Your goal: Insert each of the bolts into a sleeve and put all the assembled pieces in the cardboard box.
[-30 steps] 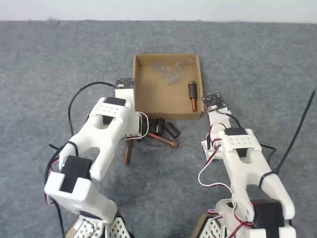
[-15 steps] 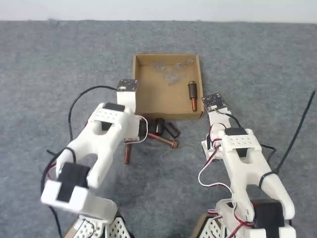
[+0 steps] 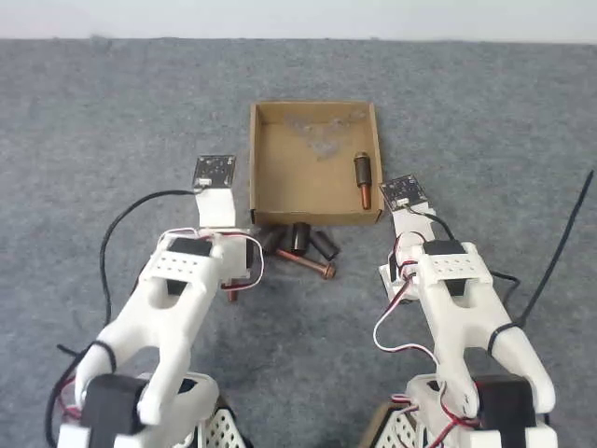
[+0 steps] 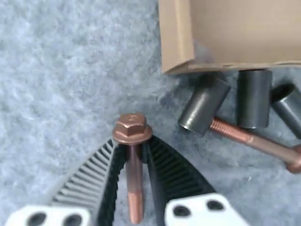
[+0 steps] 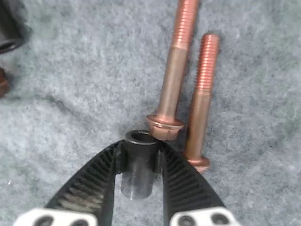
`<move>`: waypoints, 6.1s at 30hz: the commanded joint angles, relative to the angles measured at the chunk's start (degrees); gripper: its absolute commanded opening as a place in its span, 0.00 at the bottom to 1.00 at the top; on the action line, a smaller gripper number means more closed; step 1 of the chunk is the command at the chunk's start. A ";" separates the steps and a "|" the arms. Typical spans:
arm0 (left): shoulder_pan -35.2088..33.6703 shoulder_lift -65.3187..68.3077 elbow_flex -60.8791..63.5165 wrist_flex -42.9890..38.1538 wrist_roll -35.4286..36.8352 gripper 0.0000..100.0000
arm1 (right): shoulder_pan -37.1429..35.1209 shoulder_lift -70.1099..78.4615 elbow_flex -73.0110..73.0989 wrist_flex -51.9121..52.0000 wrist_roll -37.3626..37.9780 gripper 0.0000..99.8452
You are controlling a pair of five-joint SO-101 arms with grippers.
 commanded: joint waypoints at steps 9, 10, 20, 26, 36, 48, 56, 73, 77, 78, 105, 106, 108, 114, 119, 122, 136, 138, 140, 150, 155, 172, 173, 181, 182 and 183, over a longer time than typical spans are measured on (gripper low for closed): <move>-0.53 -4.13 0.66 -3.69 -0.70 0.01 | 0.57 -8.57 -11.52 -0.75 -0.18 0.01; -0.53 -4.13 0.66 -3.69 -0.70 0.01 | 0.57 -8.92 -12.40 -0.75 -0.18 0.01; -0.53 -4.13 0.75 -3.69 -0.70 0.01 | -6.29 -9.27 -9.93 -10.68 -0.44 0.01; -0.53 -4.13 0.84 -3.69 -0.70 0.01 | -8.22 -9.27 -0.44 -36.88 -0.53 0.01; -0.53 -4.13 0.84 -3.69 -0.70 0.01 | -10.24 -8.92 7.47 -69.93 -0.70 0.01; -0.53 -4.13 0.84 -3.69 -0.70 0.01 | -11.47 19.30 6.77 -110.37 -7.47 0.01; -0.53 -4.13 0.84 -3.69 -0.70 0.01 | -12.35 33.98 6.51 -127.08 -7.65 0.01; -0.53 -4.13 0.84 -3.78 -0.70 0.01 | -22.90 34.24 26.64 -143.96 -7.65 0.01; -0.53 -4.13 0.84 -3.78 -0.70 0.01 | -24.92 34.24 30.95 -146.51 -7.65 0.01; -0.53 -4.13 0.84 -3.78 -0.70 0.01 | -25.19 34.24 31.91 -146.95 -7.65 0.01; -0.53 -4.66 -2.59 -3.60 -0.35 0.01 | -30.37 36.26 34.20 -146.51 -7.47 0.01; -0.53 -4.66 -2.68 -3.69 -0.35 0.01 | -30.37 36.35 34.11 -146.51 -7.47 0.01; -0.53 -4.75 -3.82 -3.78 -0.35 0.01 | -30.37 36.44 34.11 -146.51 -7.47 0.01; -0.09 -10.73 -5.93 -3.52 -0.26 0.01 | -30.37 36.44 34.11 -146.51 -7.47 0.01; 0.00 -21.27 -3.91 -3.78 -0.26 0.01 | -30.37 36.44 34.20 -146.51 -7.47 0.01; 0.09 -27.34 -2.33 -3.87 -0.26 0.01 | -30.37 36.44 34.29 -146.51 -7.47 0.01; 6.68 -41.67 8.31 -21.10 14.07 0.01 | -33.98 36.44 35.08 -146.51 -7.47 0.01; 6.86 -42.99 12.09 -26.20 16.09 0.01 | -35.12 36.44 35.08 -146.51 -7.47 0.01; 6.86 -44.66 15.25 -29.63 16.09 0.01 | -36.09 36.44 34.99 -146.51 -7.47 0.01; 6.95 -57.58 24.31 -27.16 16.18 0.01 | -36.26 36.44 32.35 -142.37 -7.47 0.01; 9.41 -63.30 24.31 -19.87 16.35 0.01 | -36.26 36.44 32.26 -142.11 -7.47 0.01; 12.75 -67.52 25.19 -10.81 16.18 0.01 | -36.26 36.44 32.53 -142.29 -7.38 0.01; 12.84 -67.60 25.63 -10.81 16.18 0.01 | -36.26 36.44 32.62 -142.29 -7.38 0.01; 14.68 -67.60 27.82 -10.90 13.71 0.01 | -36.09 36.09 32.79 -142.46 -7.38 0.01; 15.38 -67.60 28.26 -10.90 13.71 0.01 | -36.09 36.00 32.79 -142.46 -7.38 0.01; 15.74 -67.60 28.44 -10.90 13.63 0.01 | -36.00 36.00 32.88 -142.55 -7.38 0.01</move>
